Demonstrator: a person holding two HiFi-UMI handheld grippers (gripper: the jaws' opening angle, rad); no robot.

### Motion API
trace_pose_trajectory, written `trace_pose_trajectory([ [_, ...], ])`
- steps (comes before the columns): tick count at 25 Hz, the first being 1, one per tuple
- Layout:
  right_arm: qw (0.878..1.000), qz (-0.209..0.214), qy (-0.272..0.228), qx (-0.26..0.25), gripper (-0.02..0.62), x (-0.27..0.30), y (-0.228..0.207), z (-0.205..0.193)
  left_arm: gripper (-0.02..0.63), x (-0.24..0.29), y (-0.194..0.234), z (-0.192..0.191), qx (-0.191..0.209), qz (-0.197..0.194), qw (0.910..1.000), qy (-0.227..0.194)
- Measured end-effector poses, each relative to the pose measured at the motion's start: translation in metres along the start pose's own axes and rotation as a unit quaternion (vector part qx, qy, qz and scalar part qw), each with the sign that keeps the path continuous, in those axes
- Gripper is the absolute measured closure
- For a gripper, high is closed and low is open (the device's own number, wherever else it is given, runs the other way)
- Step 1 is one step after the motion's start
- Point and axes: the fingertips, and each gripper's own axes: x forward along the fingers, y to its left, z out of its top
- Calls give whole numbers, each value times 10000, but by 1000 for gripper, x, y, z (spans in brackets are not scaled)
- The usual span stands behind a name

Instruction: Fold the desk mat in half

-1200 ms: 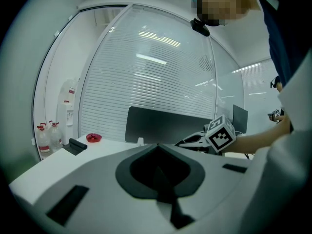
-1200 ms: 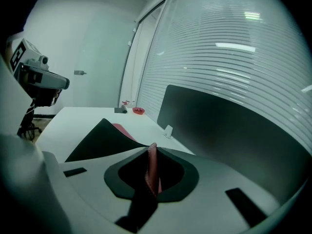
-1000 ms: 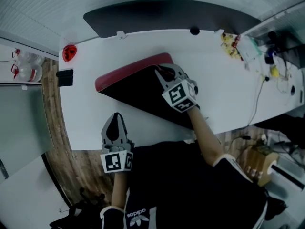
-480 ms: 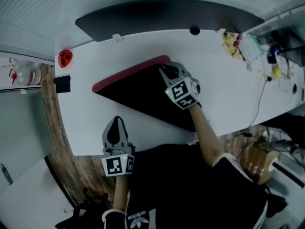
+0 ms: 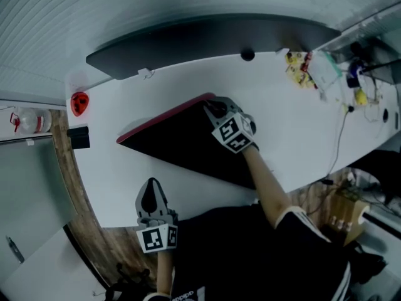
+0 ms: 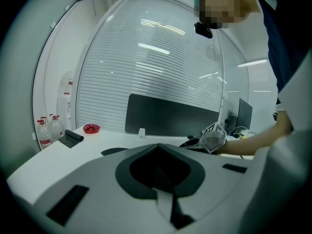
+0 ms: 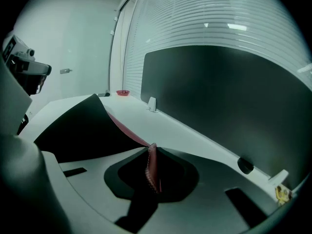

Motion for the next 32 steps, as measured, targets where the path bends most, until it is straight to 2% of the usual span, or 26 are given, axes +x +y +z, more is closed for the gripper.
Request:
trace_pose_trajectory([
  [4,9999,-42,-135,74,560,15,-14,7,603,6,0,1,21,18,10000,38],
  [14,9994,156,89,298,563,27,-21,-2,603,11,-1,-5,-28,14,9999,132],
  [16,9995,42,96,314,551,26,-24,-2,603,12,-3,-4,-17,-17,9999,115],
  [19,9984,-301,93,462,452,21,-34,-3,603,10,-4,-4,-14,-31,9999,121],
  [21,9979,-410,111,497,415,19,-37,-6,603,10,-3,-4,-10,-37,9999,103],
  [28,9975,-632,226,218,400,13,-37,-15,603,10,-8,-3,5,-122,9999,72],
  [32,9960,-825,174,281,400,5,-47,-15,603,9,-8,-3,21,-134,9999,77],
])
